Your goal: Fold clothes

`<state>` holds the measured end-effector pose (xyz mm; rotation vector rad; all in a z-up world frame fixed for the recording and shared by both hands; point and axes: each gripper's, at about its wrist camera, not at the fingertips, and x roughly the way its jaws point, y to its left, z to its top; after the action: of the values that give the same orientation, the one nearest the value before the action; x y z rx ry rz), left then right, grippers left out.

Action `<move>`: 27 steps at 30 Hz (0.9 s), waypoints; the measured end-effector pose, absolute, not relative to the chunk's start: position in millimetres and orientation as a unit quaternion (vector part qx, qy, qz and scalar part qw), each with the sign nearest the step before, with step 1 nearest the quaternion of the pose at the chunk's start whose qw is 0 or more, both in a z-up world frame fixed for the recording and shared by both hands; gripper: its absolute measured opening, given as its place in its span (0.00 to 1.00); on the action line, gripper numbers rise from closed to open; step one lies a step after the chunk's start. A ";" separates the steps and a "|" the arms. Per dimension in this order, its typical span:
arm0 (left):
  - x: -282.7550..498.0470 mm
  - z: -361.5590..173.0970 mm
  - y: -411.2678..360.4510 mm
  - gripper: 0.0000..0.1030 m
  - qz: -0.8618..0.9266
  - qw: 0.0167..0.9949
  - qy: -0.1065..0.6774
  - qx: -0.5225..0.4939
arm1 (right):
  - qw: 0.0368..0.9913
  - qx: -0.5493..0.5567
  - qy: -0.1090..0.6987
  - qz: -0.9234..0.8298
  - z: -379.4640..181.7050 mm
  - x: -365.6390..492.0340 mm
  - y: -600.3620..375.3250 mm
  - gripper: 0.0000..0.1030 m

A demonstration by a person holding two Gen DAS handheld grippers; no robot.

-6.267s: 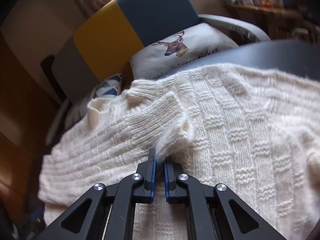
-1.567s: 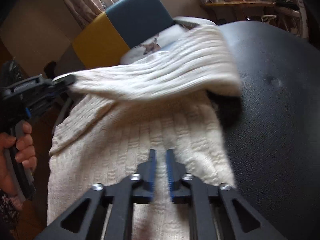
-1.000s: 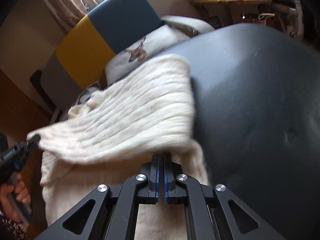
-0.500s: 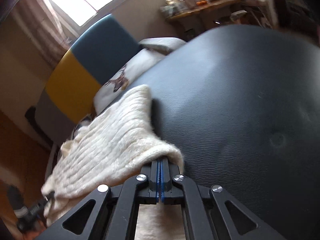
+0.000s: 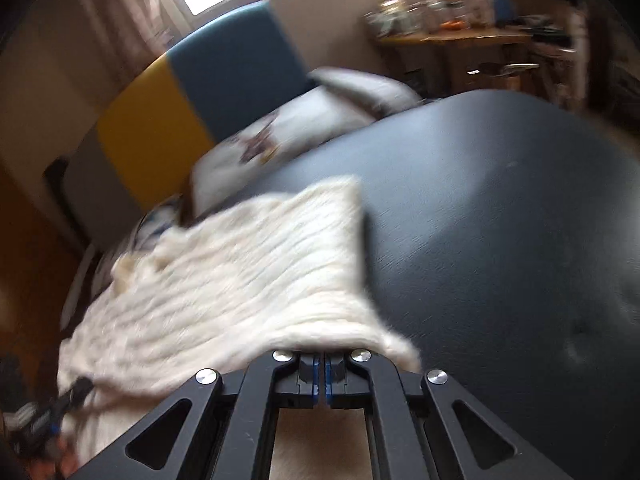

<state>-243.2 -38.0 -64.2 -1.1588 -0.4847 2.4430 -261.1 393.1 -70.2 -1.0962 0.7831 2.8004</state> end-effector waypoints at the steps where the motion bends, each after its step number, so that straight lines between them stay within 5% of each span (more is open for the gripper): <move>1: -242.4 -65.6 -39.6 0.20 0.870 0.199 -0.179 -0.413 | 0.028 -0.347 0.269 0.898 -72.4 -258.5 399.4 0.00; 12: -243.0 -73.4 -40.3 0.19 0.861 0.210 -0.198 -0.419 | 0.008 -0.385 0.340 0.858 -86.7 -230.8 429.2 0.04; 20: -195.3 -35.4 -34.0 0.20 0.905 0.174 -0.122 -0.369 | -0.039 -0.370 0.190 0.909 -36.4 -187.1 399.5 0.04; 27: -237.6 -23.8 11.3 0.22 0.919 0.129 -0.017 -0.373 | -0.047 -0.377 0.079 0.922 -30.9 -266.5 345.3 0.04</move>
<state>-237.6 11.3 -23.8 -1.0834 -0.0489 2.6715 -266.5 345.3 -30.9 -1.2219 0.2554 2.9860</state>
